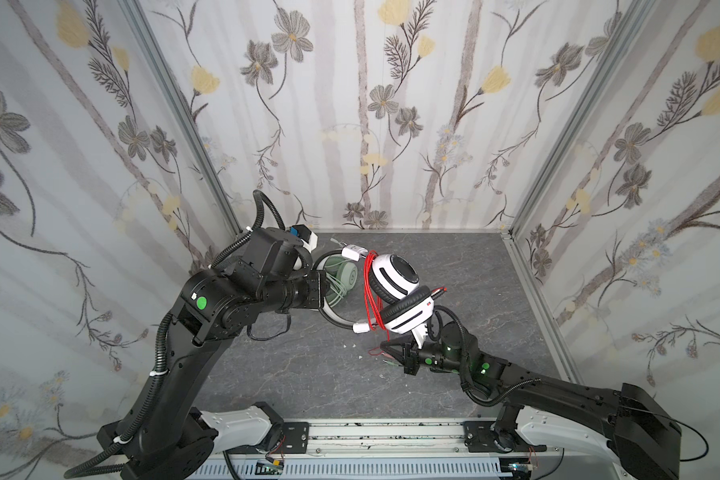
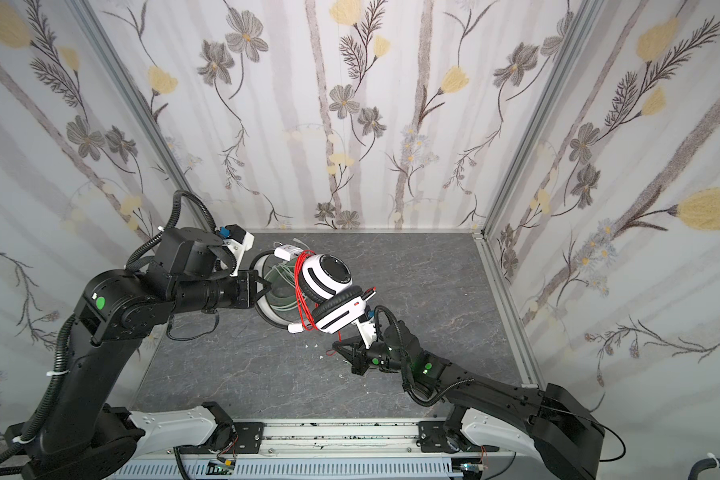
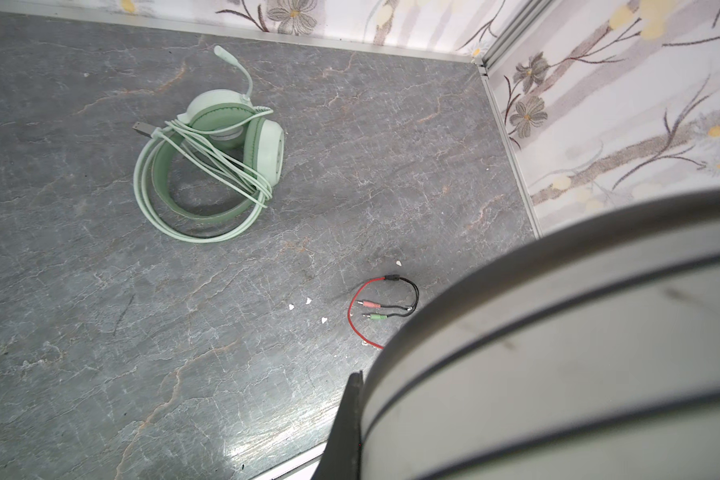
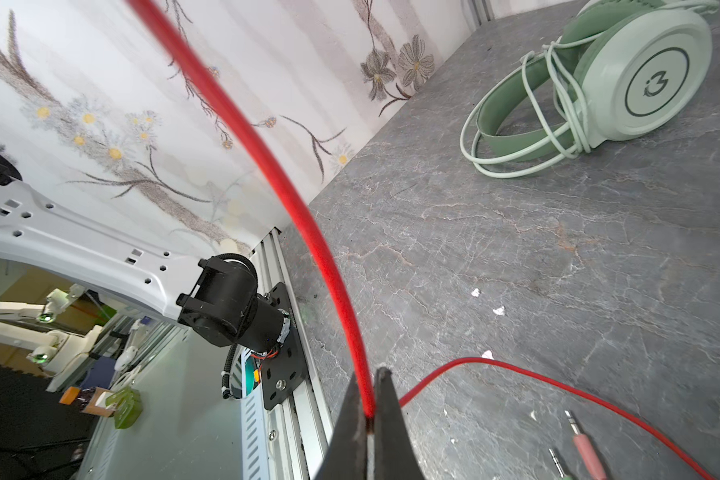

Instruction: Wrap the headphones

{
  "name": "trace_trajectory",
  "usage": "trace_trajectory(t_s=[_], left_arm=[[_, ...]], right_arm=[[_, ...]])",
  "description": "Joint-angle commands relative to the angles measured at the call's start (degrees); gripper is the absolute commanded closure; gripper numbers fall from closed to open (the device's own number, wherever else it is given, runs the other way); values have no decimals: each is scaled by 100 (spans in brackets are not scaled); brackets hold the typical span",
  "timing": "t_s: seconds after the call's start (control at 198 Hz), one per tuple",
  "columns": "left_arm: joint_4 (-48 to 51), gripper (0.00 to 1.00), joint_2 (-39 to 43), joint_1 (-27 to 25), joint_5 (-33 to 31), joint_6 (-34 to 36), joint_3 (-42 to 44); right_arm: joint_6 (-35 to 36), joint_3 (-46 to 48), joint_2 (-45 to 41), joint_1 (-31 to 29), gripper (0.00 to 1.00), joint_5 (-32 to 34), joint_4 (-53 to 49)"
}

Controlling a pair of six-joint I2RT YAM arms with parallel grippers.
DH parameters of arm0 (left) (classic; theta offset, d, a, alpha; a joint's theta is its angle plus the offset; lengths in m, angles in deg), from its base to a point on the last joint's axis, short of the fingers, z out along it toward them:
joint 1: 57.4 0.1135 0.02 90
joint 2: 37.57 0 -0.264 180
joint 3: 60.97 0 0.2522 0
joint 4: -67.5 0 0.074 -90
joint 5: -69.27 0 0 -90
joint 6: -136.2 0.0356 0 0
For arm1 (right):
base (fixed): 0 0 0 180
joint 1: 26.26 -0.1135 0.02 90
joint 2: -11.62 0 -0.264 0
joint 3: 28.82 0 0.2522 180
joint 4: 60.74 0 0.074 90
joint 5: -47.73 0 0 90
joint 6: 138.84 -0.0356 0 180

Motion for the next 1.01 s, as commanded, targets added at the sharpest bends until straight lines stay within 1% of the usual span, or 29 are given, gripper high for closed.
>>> trace_trajectory(t_s=[0.0, 0.096, 0.187, 0.207, 0.348, 0.444, 0.58, 0.757, 0.812, 1.009], left_arm=[[-515, 91, 30, 55, -155, -285, 69], [-602, 92, -42, 64, -232, -374, 124], [-467, 99, -153, 64, -401, -417, 74], [-412, 100, -295, 64, -470, -430, 53], [94, 100, -655, 64, -957, -510, -183], [258, 100, -734, 55, -1170, -522, -232], [313, 100, -719, 43, -1225, -422, -225], [589, 100, -847, -55, -1429, -253, -238], [721, 100, -921, -129, -1593, -203, -275], [1356, 100, -1266, -493, -2546, -54, -615]], right_arm=[[213, -297, -427, -493, 100, 1039, -1281], [321, -793, -742, -1114, 100, 1840, -2216], [399, -1344, -841, -1656, 100, 2575, -3004], [430, -1473, -840, -1776, 100, 2734, -3158], [621, -2424, -627, -2478, 100, 3647, -4061], [681, -2932, -377, -2826, 100, 4176, -4547], [682, -3655, -12, -3007, 100, 4749, -5311], [864, -4457, 211, -3023, 100, 5431, -6188], [918, -4599, 223, -3015, 100, 5598, -6376], [1001, -4904, 263, -3019, 100, 5986, -6900]])
